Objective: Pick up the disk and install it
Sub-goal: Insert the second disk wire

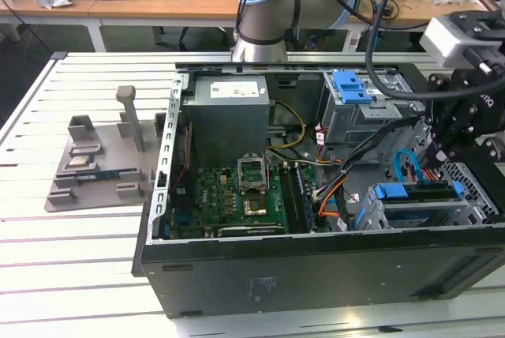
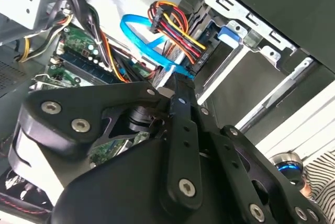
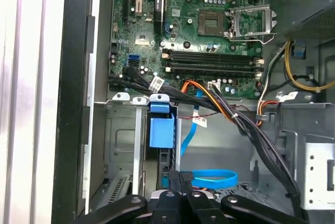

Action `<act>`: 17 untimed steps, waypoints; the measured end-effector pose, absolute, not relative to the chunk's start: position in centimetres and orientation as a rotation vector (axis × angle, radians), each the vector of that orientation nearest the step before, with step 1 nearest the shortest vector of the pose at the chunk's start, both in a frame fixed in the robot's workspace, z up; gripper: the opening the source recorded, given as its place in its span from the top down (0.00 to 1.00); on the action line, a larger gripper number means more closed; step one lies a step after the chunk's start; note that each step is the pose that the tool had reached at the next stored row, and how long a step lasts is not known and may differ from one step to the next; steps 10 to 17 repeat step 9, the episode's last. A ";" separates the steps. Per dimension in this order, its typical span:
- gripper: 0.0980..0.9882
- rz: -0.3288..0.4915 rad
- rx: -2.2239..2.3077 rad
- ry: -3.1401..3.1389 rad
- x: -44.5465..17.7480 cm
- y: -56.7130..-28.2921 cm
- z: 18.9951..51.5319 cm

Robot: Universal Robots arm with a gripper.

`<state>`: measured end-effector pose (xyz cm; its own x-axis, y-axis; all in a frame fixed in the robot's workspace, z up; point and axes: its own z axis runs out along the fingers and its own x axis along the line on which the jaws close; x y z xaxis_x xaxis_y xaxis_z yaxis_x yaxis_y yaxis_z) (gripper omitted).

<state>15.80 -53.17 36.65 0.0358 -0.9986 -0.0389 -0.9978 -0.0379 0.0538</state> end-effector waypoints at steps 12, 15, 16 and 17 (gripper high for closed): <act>0.99 -0.102 2.252 -2.171 15.8 -53.1 37.3; 0.99 -0.102 2.252 -2.171 15.8 -53.1 37.3; 0.99 -0.102 2.252 -2.171 15.8 -53.1 37.3; 0.99 -0.102 2.252 -2.171 15.8 -53.1 37.3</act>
